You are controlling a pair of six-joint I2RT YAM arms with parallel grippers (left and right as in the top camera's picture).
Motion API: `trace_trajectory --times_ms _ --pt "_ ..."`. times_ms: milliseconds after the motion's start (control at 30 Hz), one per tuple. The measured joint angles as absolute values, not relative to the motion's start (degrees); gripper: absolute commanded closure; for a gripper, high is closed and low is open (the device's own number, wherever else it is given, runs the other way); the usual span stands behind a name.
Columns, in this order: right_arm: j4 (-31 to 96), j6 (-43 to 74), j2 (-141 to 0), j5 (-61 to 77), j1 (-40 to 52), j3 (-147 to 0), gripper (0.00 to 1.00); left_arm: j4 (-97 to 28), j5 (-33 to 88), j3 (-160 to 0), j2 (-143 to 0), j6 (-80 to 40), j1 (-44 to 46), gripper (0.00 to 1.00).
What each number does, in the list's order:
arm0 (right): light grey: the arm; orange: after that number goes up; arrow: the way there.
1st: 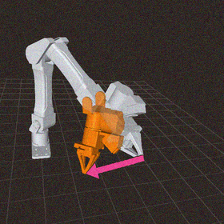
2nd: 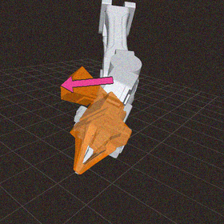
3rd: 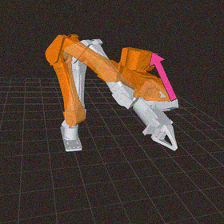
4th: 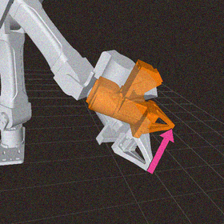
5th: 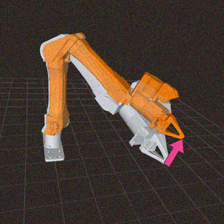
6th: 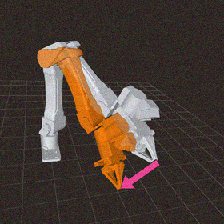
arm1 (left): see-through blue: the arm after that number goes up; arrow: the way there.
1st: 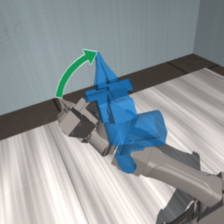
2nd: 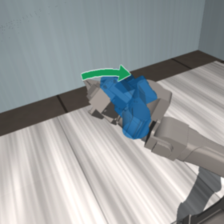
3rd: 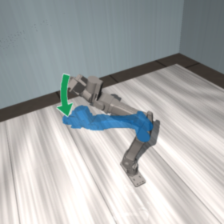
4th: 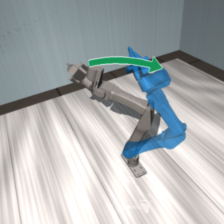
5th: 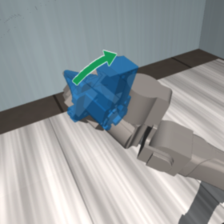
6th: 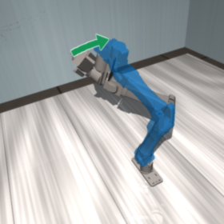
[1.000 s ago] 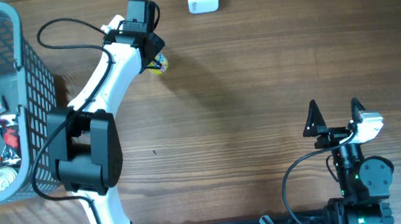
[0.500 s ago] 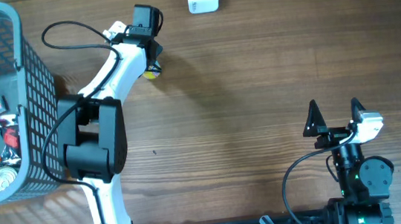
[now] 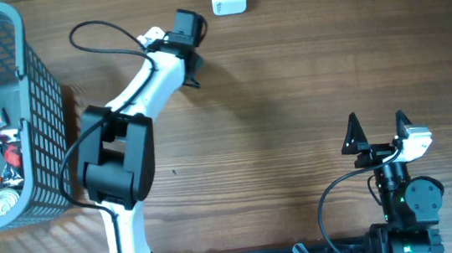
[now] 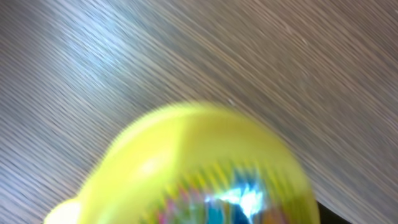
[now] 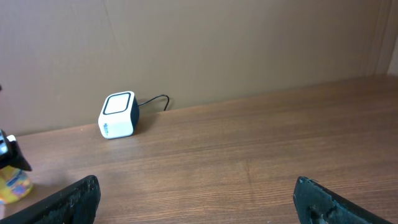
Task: Scan the item barcode
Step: 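Lower the yellow can onto the table beside the scanner and release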
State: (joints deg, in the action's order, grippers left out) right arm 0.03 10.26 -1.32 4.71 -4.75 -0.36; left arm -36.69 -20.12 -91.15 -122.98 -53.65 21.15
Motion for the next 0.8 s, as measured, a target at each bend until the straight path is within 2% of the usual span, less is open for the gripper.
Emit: trace_trajectory --times_ms 133,333,633,800 --pt "0.03 10.26 -1.32 4.71 -4.75 -0.36 0.0 -36.69 -20.12 -91.15 -123.0 -56.6 23.79 0.31" --pt "0.01 10.26 -1.32 4.71 -4.75 -0.36 0.01 -37.34 -20.1 -91.15 -123.0 -59.0 25.45 0.15" --pt "0.01 10.26 -1.32 4.71 -4.75 -0.36 0.0 -48.9 -20.73 -91.26 -122.83 -59.51 25.8 0.13" --pt "0.01 10.26 -1.32 4.71 -4.75 -0.36 0.0 -52.12 -22.11 -91.24 -118.67 -56.55 27.77 0.04"
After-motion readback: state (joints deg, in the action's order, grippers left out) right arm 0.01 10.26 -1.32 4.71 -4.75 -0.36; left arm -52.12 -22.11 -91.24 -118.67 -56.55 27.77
